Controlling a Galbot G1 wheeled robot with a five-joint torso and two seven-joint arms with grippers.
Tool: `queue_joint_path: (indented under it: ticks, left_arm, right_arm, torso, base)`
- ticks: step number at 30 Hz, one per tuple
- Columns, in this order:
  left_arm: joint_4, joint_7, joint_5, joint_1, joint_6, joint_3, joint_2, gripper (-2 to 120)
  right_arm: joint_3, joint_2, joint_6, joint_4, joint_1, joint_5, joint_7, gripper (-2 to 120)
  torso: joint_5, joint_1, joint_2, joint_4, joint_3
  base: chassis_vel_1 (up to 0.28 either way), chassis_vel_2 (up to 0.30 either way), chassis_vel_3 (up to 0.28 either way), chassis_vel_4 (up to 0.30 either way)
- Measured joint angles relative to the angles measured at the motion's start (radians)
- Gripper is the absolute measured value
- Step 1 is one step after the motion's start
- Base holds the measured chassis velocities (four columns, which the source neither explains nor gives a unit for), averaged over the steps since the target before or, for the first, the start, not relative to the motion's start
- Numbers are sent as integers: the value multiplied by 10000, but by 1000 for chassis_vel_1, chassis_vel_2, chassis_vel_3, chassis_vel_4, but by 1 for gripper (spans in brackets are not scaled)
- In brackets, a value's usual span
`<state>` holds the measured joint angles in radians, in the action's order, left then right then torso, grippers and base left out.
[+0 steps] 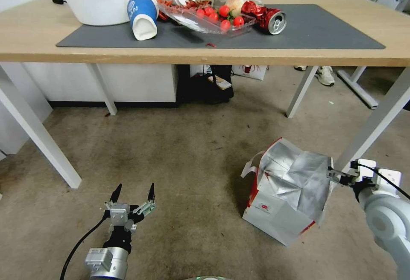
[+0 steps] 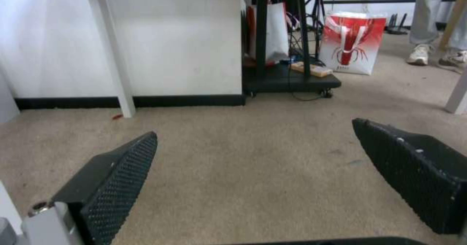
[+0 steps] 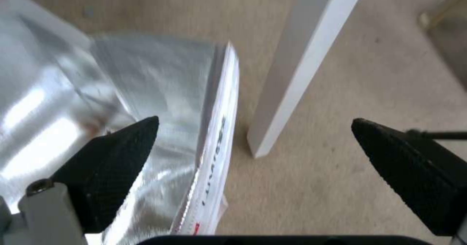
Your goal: Pick up the food delivery bag from the floor and place it on the table.
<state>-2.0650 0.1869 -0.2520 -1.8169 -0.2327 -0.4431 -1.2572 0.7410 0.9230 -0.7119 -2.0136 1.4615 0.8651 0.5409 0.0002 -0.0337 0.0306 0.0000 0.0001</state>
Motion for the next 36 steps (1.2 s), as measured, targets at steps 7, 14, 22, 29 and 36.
queue_joint_path:
  ticks: [7, 14, 22, 29, 36]
  left_arm:
    - [163, 2, -16, 162, 21, 0, -18, 100]
    - [302, 18, -41, 271, 24, -3, -15, 100]
    - [367, 47, -56, 316, 50, -7, -4, 100]
    - [386, 75, -80, 392, 134, 3, -2, 100]
    - [388, 122, -81, 385, 97, 2, -5, 100]
  right_arm:
    - [-656, -385, -234, 675, -272, 533, -145, 100]
    - [-1493, -368, -260, 1059, -817, 884, 89, 100]
    - [-1899, -274, -255, 1520, -1127, 1010, 325, 100]
    - [-2100, -199, -230, 1767, -1340, 1199, 445, 100]
    - [-2051, -141, -215, 1722, -1203, 1509, 690, 84]
  torso:
    - [-2, -1, 9, -1, -1]
    - [-3, -2, 16, 0, -1]
    - [-3, -2, 20, -1, -1]
    - [-3, -2, 24, 0, -1]
    - [-2, -3, 26, 0, -2]
  base:
    - [0, 0, 0, 0]
    - [0, 0, 0, 0]
    - [0, 0, 0, 0]
    - [0, 0, 0, 0]
    - [0, 0, 0, 0]
